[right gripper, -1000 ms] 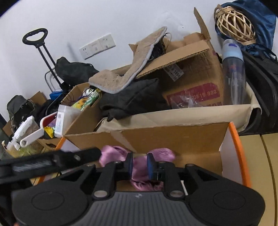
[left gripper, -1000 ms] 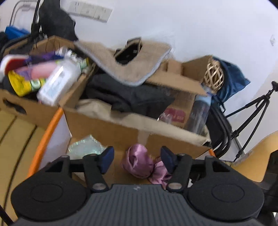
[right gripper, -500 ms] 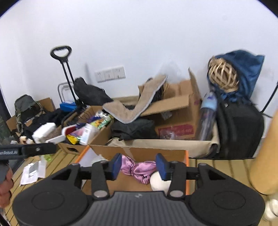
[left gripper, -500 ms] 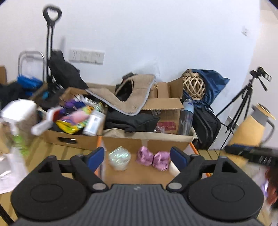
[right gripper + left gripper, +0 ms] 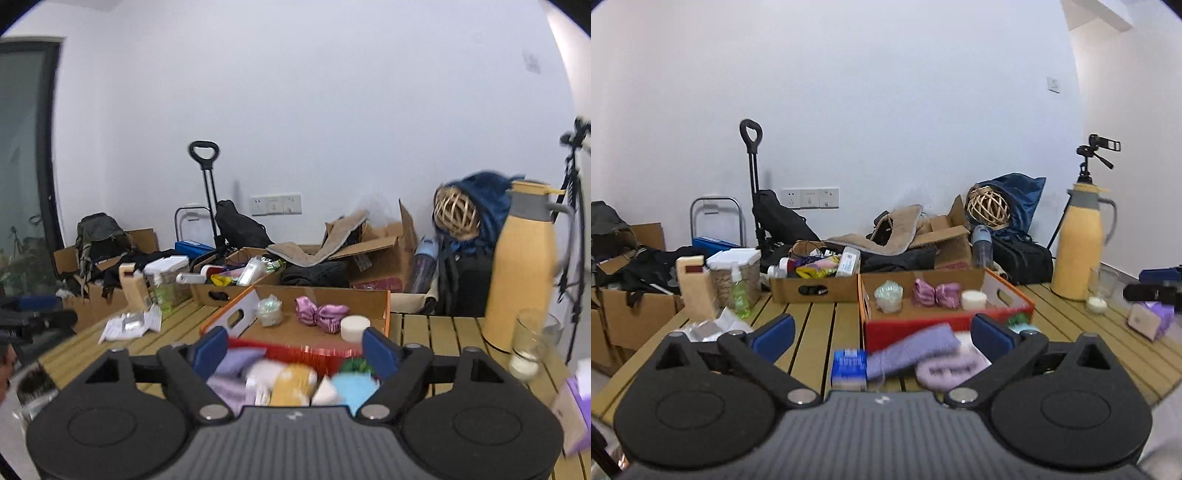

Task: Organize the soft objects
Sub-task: 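Withdraw both tools and move them toward the lavender fuzzy headband, then close both tools on the lavender fuzzy headband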

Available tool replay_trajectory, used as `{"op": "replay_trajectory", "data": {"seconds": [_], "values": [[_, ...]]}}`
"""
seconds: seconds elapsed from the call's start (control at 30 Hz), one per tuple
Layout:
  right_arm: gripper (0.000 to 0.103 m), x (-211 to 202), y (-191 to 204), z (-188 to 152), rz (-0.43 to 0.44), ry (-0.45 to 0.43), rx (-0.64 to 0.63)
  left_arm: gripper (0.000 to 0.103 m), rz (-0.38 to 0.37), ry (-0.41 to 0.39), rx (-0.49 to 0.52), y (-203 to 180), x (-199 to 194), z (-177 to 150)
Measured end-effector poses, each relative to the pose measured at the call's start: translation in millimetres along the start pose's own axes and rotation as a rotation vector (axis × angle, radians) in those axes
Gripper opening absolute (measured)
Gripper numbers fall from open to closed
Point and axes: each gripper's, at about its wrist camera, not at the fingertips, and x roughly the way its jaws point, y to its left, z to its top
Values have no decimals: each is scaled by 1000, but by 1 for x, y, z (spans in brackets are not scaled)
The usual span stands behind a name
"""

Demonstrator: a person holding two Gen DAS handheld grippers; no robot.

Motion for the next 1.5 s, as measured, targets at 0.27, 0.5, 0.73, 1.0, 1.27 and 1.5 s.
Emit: {"op": "replay_trajectory", "data": {"seconds": [0.27,0.5,0.73,1.0,1.27,1.5], "values": [[91,-65,38,-104,-133,6,-23,103,10,0,14,-18,-39,-69],[90,-50,29,-132,-145,68,17,103,13,55,-53,-22,3,-72],[83,-2,22,-124,-106,80,44,103,-72,115,-56,-28,72,-64],[45,88,25,-100,31,103,99,61,-180,293,-162,-24,190,-55],[31,174,37,-81,99,132,29,61,-227,321,-338,-3,243,-73],[29,190,38,-102,126,131,34,64,-256,344,-392,-1,257,-73]]}}
